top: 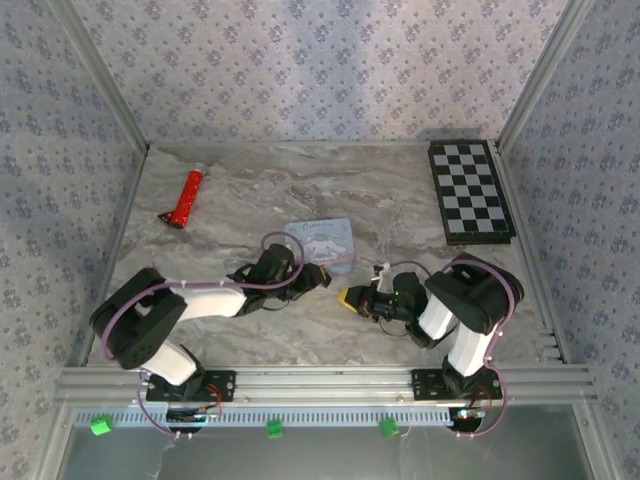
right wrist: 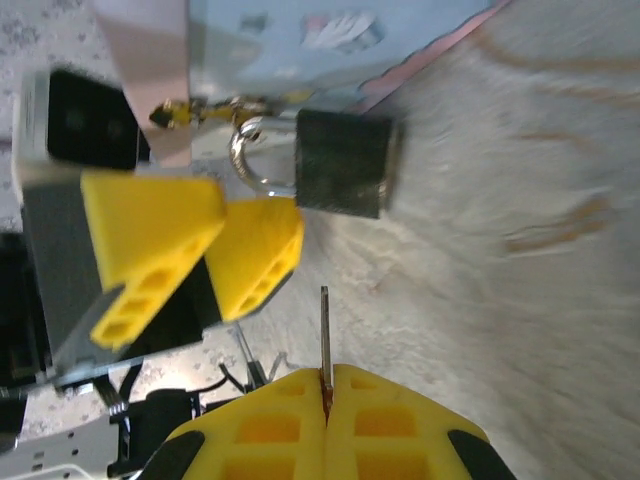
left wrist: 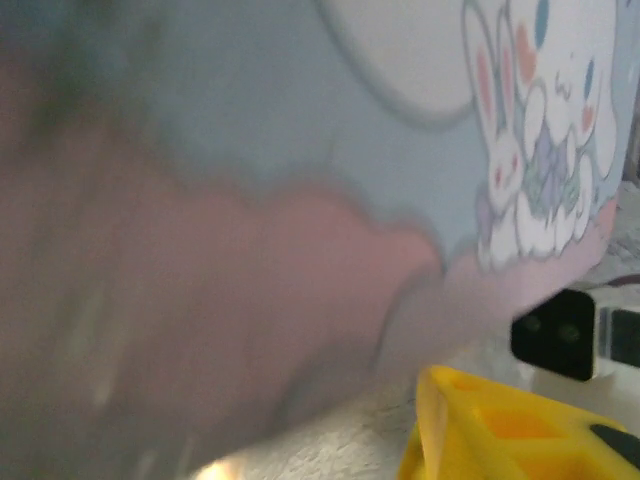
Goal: Unlock the padlock with the key
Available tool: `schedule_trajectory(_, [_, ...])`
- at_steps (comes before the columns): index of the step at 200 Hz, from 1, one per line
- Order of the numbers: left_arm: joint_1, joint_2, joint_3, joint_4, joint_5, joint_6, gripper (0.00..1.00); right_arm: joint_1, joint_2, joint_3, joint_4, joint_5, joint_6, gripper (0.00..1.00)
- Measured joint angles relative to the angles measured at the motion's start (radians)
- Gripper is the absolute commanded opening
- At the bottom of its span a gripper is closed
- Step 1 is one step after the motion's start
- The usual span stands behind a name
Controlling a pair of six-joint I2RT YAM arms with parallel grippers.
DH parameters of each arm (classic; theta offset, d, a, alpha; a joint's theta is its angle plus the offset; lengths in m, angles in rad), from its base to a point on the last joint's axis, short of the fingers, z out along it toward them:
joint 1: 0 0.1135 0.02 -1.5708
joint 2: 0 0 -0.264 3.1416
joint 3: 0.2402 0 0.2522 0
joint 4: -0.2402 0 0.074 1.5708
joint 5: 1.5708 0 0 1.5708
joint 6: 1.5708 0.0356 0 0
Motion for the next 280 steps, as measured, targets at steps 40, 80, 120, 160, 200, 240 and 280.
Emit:
schedule_trajectory(40, [-0.106, -0.071, -0.089, -0.001, -0.214, 0.081, 0.54, -0.064, -0.058, -0.034, -0.035, -0.014, -0.017, 0.0])
schedule_trajectory(80, [-0.182, -0.012, -0.082, 0.092, -0.34, 0.193, 0.53, -0.083, -0.199, -0.034, -0.156, -0.019, -0.054, 0.0])
schedule_trajectory(120, [-0.209, 0.133, -0.02, 0.187, -0.415, 0.226, 0.49, -0.091, -0.489, -0.023, -0.443, -0.017, -0.135, 0.0])
schedule_trajectory(160, [-0.227, 0.222, 0.047, 0.214, -0.515, 0.211, 0.44, -0.104, -0.886, 0.027, -0.852, 0.022, -0.254, 0.0])
schedule_trajectory(200, [-0.227, 0.271, 0.1, 0.188, -0.59, 0.153, 0.31, -0.122, -1.046, 0.033, -1.064, 0.035, -0.29, 0.0])
schedule_trajectory(240, [-0.216, 0.277, 0.106, 0.171, -0.595, 0.126, 0.22, -0.122, -1.059, 0.024, -1.139, 0.035, -0.29, 0.0])
schedule_trajectory(280, [-0.202, 0.241, 0.039, 0.22, -0.586, 0.122, 0.18, -0.122, -1.062, 0.024, -1.164, 0.037, -0.293, 0.0])
